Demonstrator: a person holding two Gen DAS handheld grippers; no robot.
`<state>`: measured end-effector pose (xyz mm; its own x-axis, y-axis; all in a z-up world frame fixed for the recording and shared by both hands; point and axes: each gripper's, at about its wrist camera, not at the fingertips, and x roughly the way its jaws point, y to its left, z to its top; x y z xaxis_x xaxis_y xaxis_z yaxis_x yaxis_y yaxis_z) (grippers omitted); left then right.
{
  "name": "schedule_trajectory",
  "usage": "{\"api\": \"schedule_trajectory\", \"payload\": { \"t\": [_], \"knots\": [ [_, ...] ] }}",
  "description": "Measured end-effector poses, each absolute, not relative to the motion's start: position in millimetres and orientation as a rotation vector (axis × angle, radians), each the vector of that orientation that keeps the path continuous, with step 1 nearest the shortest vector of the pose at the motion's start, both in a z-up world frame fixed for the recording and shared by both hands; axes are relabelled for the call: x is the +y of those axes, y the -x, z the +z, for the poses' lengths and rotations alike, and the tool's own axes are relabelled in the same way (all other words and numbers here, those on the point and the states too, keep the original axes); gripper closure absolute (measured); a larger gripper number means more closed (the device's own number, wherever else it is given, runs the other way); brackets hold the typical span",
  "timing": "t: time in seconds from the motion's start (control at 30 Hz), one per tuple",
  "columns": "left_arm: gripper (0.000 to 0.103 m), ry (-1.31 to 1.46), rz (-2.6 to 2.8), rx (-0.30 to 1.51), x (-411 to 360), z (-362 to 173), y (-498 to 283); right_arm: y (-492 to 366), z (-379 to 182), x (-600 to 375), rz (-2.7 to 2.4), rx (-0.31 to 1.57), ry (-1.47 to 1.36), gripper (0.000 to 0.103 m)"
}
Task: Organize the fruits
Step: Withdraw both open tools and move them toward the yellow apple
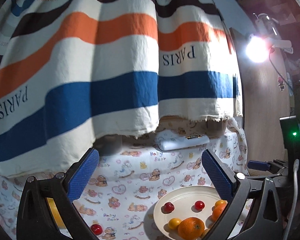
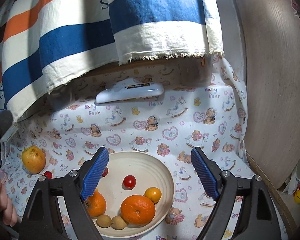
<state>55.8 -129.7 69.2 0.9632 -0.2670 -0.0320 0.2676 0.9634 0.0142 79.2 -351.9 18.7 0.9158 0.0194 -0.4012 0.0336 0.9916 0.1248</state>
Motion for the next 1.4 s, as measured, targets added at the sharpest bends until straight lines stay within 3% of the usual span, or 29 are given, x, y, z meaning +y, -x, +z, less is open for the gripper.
{"api": "schedule_trajectory", "payload": {
  "t": [0.27,0.33,0.97,1.4],
  "knots": [
    [0.001,-0.044,-0.254,0.023,-91.2,80.7,-29.3,-63.0,28.6,-340.4,0.008,0.321,-0.095,0.012],
    [0.001,-0.045,-0.225,0.021,-79.3,78.5,-26.1,-59.3,30.0,-335.6,0.014,0.300,-0.084,0.000],
    [0.001,0.015,-0.077,0.073,32.3,52.7,-19.6,-61.4,53.5,-263.2,0.054,0.320,-0.057,0.000],
    [0.001,0.104,-0.065,0.306,70.2,49.9,-39.4,-90.6,38.1,-169.2,0.174,0.439,-0.031,0.000]
  ]
}}
